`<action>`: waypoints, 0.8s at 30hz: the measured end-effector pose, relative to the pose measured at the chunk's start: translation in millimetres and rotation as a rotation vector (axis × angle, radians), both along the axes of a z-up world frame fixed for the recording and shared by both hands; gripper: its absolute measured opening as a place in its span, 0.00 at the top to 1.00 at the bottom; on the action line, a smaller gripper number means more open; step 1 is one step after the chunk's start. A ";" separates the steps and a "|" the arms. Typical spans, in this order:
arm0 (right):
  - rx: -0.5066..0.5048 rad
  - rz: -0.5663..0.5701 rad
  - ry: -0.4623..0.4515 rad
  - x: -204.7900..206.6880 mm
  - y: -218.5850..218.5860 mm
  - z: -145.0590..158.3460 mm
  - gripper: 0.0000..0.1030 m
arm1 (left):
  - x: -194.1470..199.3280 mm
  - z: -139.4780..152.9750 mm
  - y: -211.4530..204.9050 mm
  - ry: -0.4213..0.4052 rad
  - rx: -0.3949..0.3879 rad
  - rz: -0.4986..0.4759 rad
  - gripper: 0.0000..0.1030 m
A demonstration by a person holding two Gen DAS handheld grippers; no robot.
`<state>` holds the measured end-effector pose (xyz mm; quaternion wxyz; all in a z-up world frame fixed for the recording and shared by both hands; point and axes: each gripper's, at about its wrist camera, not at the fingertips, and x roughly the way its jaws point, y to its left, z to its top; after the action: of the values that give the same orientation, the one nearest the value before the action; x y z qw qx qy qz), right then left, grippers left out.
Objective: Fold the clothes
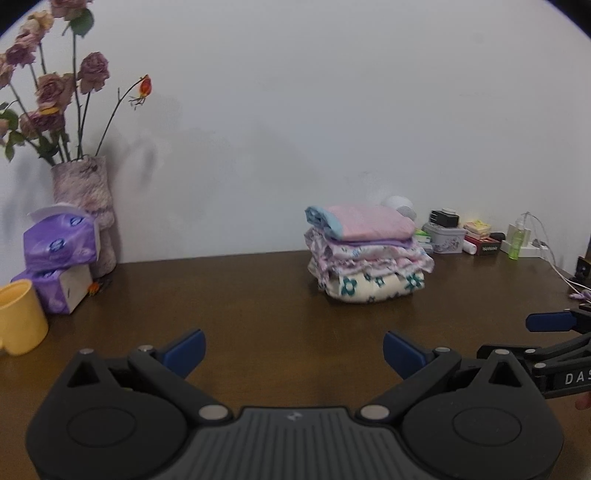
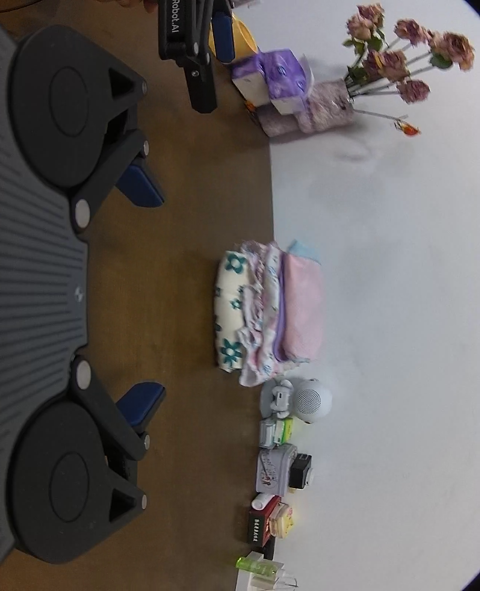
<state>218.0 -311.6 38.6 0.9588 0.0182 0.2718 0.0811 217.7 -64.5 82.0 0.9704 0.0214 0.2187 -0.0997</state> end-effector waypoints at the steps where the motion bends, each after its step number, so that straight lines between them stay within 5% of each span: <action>1: 0.000 0.006 0.003 -7.4 2.1 -0.8 0.00 | -8.0 -0.7 2.4 0.004 -0.007 -0.001 0.00; 19: 0.069 0.072 -0.005 -142.9 39.4 -19.6 0.00 | -141.4 -27.4 63.6 0.078 -0.110 0.048 0.00; 24: 0.084 0.078 0.021 -164.7 51.1 -33.5 0.00 | -169.9 -38.7 63.2 0.082 -0.069 0.064 0.00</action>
<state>53.3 -260.5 5.1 0.9504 0.0488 0.2784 0.1295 47.8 -1.3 43.3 0.9636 -0.0234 0.2552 -0.0768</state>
